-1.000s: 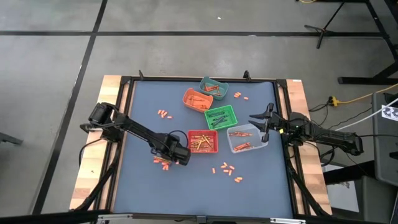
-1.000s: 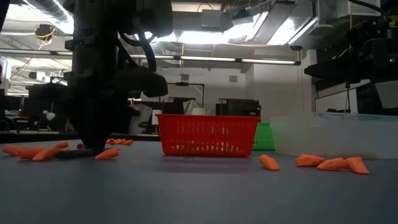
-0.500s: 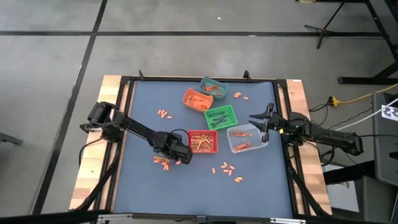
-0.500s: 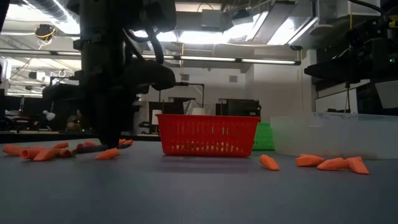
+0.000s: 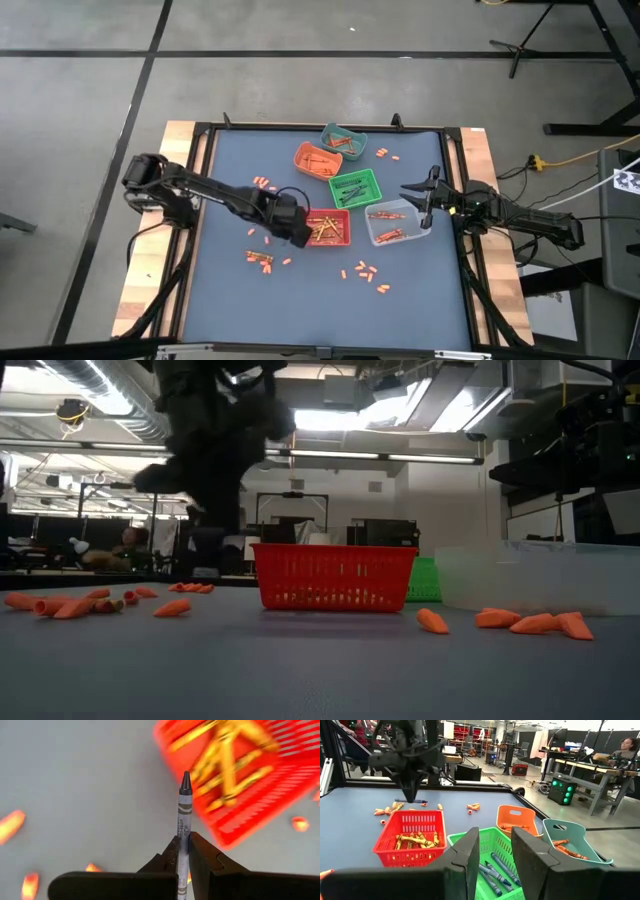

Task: Sort crayons
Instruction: Put the blue crayon into the green bin

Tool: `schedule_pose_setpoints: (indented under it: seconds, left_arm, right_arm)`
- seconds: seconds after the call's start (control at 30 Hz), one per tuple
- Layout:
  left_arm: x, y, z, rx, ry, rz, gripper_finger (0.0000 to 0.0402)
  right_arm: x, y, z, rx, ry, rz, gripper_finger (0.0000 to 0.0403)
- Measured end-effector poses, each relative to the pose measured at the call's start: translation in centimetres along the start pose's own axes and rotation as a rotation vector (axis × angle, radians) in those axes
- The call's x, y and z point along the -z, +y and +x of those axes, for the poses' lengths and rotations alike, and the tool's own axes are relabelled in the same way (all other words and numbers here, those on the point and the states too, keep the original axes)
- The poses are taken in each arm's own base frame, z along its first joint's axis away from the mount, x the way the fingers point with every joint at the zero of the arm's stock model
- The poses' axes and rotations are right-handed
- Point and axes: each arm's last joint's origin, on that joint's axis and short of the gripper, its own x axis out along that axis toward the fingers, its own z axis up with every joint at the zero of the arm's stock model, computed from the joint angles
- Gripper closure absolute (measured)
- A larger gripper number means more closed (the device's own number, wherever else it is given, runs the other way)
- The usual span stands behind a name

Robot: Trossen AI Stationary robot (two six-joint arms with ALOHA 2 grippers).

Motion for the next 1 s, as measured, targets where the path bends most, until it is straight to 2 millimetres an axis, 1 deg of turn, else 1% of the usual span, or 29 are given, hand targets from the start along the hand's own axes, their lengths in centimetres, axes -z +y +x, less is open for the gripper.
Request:
schedule_pose_setpoints:
  seconds: [0.13, 0.27, 0.37, 0.47, 0.53, 0.63, 0.7, 0.8, 0.9, 1.0]
  left_arm:
    - [-1.7, -0.6, -0.5, 0.113, -0.069, 0.125, 0.0395]
    - [-3.5, -1.9, -0.8, 0.268, -0.203, 0.283, 0.0395]
    - [-4.9, -2.7, -1.4, 0.347, -0.343, 0.424, 0.0395]
    - [-6.2, -3.4, -2.1, 0.363, -0.543, 0.542, 0.0395]
    - [-7.0, -3.9, -2.7, 0.361, -0.667, 0.604, 0.0395]
    - [-8.0, -4.5, -2.9, 0.381, -0.810, 0.658, 0.0395]
    - [-8.5, -4.9, -2.7, 0.397, -0.880, 0.685, 0.0395]
    - [-9.0, -5.1, -1.7, 0.382, -0.916, 0.717, 0.0395]
    - [-9.4, -4.9, -0.4, 0.347, -0.903, 0.735, 0.0395]
    - [-9.8, -4.6, 1.3, 0.308, -0.872, 0.738, 0.0395]
  right_arm:
    - [0.0, 0.0, 0.0, 0.001, 0.000, 0.000, 0.0290]
    - [0.0, 0.0, 0.0, 0.000, 0.000, 0.000, 0.0290]
    - [0.0, 0.0, 0.0, 0.000, 0.000, 0.000, 0.0290]
    - [0.0, 0.0, 0.0, 0.000, 0.000, 0.000, 0.0290]
    - [0.0, 0.0, 0.0, 0.000, 0.000, 0.000, 0.0290]
    - [0.0, 0.0, 0.0, 0.000, 0.000, 0.000, 0.0290]
    - [0.0, 0.0, 0.0, 0.000, 0.000, 0.000, 0.0290]
    - [0.0, 0.0, 0.0, 0.000, 0.000, 0.000, 0.0290]
    - [0.0, 0.0, 0.0, 0.000, 0.000, 0.000, 0.0290]
    - [0.0, 0.0, 0.0, 0.000, 0.000, 0.000, 0.0290]
